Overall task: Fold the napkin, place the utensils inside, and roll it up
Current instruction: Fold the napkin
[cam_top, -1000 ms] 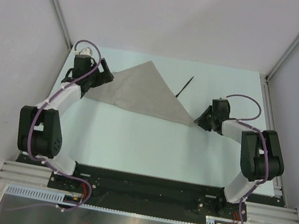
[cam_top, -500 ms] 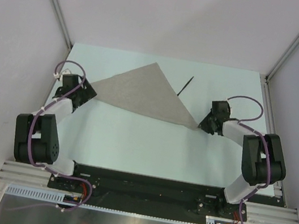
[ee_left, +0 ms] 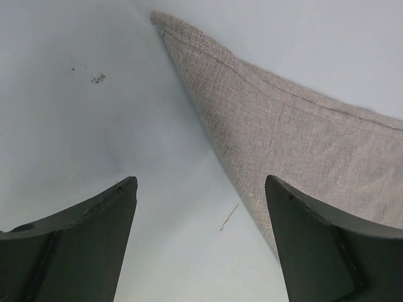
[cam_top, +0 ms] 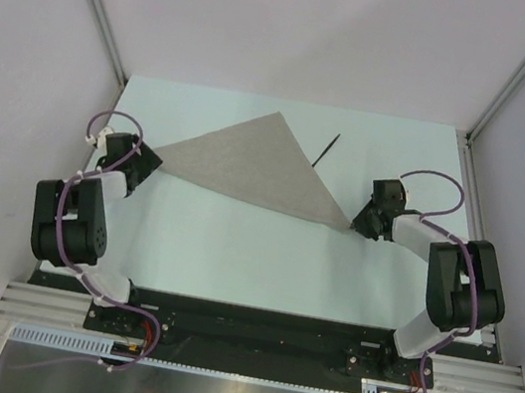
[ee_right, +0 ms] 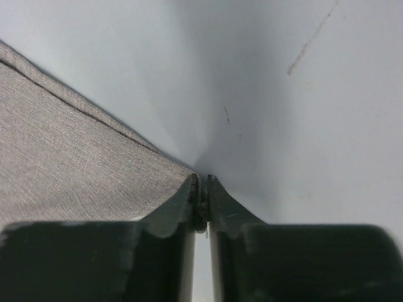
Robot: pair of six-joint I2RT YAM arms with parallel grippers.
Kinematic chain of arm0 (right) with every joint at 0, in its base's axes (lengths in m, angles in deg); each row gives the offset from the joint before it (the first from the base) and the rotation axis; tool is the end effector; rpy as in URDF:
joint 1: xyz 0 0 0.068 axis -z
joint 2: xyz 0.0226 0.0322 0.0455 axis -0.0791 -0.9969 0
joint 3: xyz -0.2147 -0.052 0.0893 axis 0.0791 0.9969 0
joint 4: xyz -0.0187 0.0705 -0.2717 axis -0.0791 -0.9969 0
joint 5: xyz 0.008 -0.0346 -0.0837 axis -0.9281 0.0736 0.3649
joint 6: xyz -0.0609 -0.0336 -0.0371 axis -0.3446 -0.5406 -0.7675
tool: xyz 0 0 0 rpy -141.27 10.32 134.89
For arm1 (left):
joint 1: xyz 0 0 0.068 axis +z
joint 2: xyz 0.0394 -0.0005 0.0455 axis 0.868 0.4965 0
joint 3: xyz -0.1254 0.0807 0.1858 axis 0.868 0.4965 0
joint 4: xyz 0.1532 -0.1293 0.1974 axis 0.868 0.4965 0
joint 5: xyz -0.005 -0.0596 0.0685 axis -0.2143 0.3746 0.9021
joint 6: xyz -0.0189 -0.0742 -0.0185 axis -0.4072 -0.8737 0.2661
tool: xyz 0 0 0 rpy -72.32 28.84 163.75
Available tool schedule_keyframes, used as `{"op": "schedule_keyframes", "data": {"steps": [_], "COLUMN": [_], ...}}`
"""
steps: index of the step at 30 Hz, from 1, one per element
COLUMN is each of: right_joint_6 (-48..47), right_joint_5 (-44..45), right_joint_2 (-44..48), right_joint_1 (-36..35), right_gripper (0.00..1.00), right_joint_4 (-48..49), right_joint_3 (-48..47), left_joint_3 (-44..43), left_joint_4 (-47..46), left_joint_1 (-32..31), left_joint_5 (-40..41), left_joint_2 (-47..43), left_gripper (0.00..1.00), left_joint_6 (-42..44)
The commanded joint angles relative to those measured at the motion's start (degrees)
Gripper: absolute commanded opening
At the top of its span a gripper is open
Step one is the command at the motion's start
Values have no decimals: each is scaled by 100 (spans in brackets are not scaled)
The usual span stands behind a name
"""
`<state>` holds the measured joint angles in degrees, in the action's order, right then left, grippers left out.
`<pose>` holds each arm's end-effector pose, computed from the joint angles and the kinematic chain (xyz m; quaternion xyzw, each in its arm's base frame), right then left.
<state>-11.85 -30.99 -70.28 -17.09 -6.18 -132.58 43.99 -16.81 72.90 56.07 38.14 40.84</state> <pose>0.3358 0.0705 0.0772 0.2277 0.9265 0.1037 0.2811 0.3509 0.0839 0.0915 -0.4135 0.8049 -0.0676 0.4201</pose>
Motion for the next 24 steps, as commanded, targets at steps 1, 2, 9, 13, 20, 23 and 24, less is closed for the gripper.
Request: {"op": "schedule_keyframes", "data": {"steps": [1,2,9,13,20,23,24], "right_joint_6": [-259,-286,-725,-831,-743,-638,-576], "right_joint_5": [179,161,240,232,310,450,512], "right_joint_2": [208,244,385,-203,-2092,-3006,-3365], "right_joint_1": [25,25,25,-1,-273,-388,-440], "right_gripper": [26,33,60,60,58,56,55], "right_joint_4": [-261,-270,-700,-797,-1139,-1482,-1692], "right_joint_3": [62,53,-772,-1721,-4172,-5393,-5910], "left_joint_3": [-176,-176,-352,-615,-1625,-1898,-1951], "left_joint_4": [-454,-445,229,837,2366,2771,2859], "left_joint_1": [61,61,43,43,43,34,34], "left_joint_5": [-221,-282,-686,-1011,-2197,-2611,-2620], "left_joint_2": [4,-39,-644,-1155,-1253,-1121,-1112], "left_gripper": [86,87,98,100,100,100,100], "left_joint_6": [-303,-286,-67,240,1339,1761,1840]}}
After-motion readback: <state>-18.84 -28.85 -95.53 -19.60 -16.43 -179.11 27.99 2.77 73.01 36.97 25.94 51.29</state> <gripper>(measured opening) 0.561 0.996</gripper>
